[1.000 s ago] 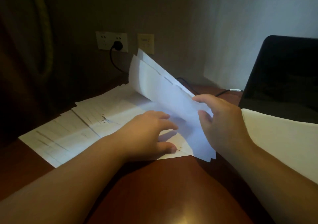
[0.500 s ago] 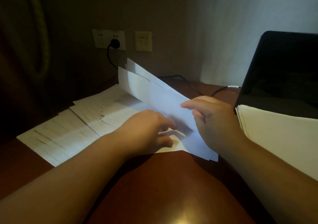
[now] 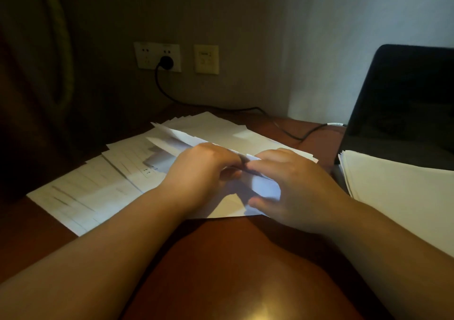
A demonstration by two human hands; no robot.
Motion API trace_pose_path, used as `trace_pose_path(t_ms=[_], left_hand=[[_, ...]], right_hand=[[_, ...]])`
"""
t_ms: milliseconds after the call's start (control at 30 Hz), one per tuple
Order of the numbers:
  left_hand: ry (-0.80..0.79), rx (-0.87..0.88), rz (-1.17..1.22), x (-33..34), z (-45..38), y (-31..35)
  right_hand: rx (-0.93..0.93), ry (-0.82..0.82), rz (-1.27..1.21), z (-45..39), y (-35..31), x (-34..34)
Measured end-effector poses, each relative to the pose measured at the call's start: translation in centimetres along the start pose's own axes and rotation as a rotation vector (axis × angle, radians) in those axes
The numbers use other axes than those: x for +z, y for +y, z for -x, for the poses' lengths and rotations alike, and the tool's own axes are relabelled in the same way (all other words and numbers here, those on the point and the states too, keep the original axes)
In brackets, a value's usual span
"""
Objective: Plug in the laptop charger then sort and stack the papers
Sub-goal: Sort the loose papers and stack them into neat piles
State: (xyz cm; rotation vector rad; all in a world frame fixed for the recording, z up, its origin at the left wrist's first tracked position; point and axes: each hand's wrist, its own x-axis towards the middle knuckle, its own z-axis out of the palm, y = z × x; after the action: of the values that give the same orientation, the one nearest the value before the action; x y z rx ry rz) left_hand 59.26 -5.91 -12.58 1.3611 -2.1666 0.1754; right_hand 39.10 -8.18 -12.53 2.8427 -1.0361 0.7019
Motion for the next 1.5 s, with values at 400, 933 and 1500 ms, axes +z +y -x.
trace_pose_path(t_ms=[400, 933, 1500], left_hand=[[0.535, -0.135, -0.033, -1.0, 0.3, 1.1], [0.291, -0.945, 1.412, -0.7, -0.7, 1.4], [0.330, -0.664, 1.270, -3.6, 0.1, -1.5]], right_hand=[[0.088, 0.450, 0.010, -0.5, 1.3, 0.8], [-0.091, 0.022, -0.294, 0.1, -1.6, 0.1], [0.686, 0.386, -1.298, -1.2, 2.5, -2.9]])
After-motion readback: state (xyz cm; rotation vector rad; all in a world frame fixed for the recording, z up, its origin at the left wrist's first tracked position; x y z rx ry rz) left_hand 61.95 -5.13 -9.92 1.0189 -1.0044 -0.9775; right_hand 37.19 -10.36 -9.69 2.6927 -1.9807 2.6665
